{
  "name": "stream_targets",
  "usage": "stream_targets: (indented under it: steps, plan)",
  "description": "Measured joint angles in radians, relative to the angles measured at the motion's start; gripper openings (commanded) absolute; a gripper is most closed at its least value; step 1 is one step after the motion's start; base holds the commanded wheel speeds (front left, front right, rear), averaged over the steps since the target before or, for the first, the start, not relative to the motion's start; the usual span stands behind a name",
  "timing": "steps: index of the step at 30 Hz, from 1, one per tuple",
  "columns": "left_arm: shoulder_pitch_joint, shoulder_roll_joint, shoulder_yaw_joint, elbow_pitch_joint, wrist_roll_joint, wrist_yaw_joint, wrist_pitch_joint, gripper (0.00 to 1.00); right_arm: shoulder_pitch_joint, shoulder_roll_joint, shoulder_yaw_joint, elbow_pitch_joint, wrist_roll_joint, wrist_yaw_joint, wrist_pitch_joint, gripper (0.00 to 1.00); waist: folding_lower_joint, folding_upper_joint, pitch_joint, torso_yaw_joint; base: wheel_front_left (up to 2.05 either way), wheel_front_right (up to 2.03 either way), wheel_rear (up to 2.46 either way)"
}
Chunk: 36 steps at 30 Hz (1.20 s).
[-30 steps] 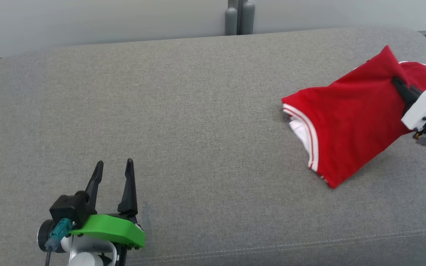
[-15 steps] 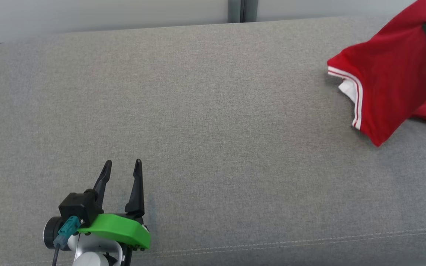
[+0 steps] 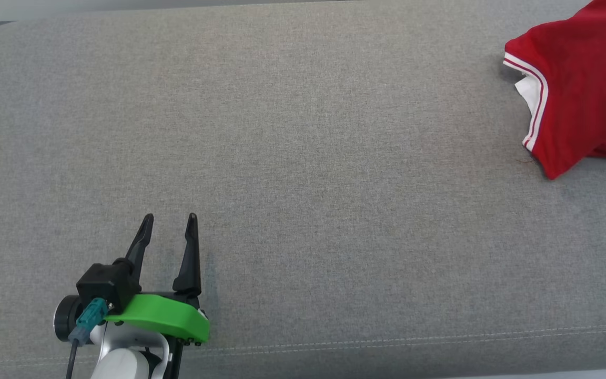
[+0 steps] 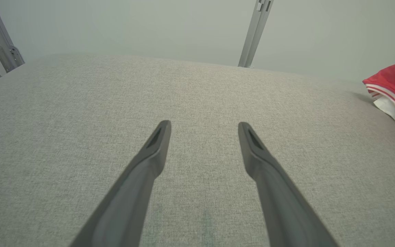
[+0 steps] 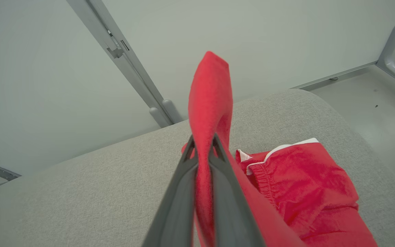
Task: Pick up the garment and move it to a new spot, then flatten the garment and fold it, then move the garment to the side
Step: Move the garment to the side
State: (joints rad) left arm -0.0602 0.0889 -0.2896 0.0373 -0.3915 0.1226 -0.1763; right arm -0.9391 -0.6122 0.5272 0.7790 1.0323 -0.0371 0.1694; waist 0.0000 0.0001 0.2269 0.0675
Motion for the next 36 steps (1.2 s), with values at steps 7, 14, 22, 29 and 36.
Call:
stream_targets:
  steps: [7, 14, 22, 29, 36]
  plan:
    - [-0.007, 0.011, -0.001, -0.015, 0.011, 0.0, 0.018, 1.0, 0.0, -0.055, -0.002, 0.039, -0.009, -0.016, -0.001, 0.0, 0.0, 0.0, 0.031, -0.007, 0.0, 0.0, 0.0]
    - [-0.036, 0.031, -0.008, -0.052, 0.039, 0.0, 0.035, 1.0, -0.002, -0.126, 0.027, 0.076, -0.095, -0.036, -0.025, 0.0, 0.0, 0.0, 0.083, -0.01, 0.0, 0.0, 0.0]
    - [-0.073, 0.055, -0.01, -0.103, 0.064, 0.0, 0.053, 1.0, -0.013, -0.12, 0.028, 0.12, -0.129, -0.058, -0.103, 0.0, 0.0, 0.0, 0.148, -0.008, 0.0, 0.0, 0.0]
    - [-0.093, 0.069, -0.008, -0.153, 0.09, 0.0, 0.053, 1.0, -0.012, -0.122, 0.075, 0.184, -0.216, -0.072, -0.171, 0.4, 0.0, 0.0, 0.179, -0.02, 0.0, 0.0, 0.0]
    - [-0.104, 0.069, -0.022, -0.193, 0.091, -0.001, 0.063, 1.0, -0.01, -0.12, 0.08, 0.24, -0.252, -0.087, -0.228, 1.0, 0.0, 0.0, 0.182, -0.047, 0.0, 0.0, 0.0]
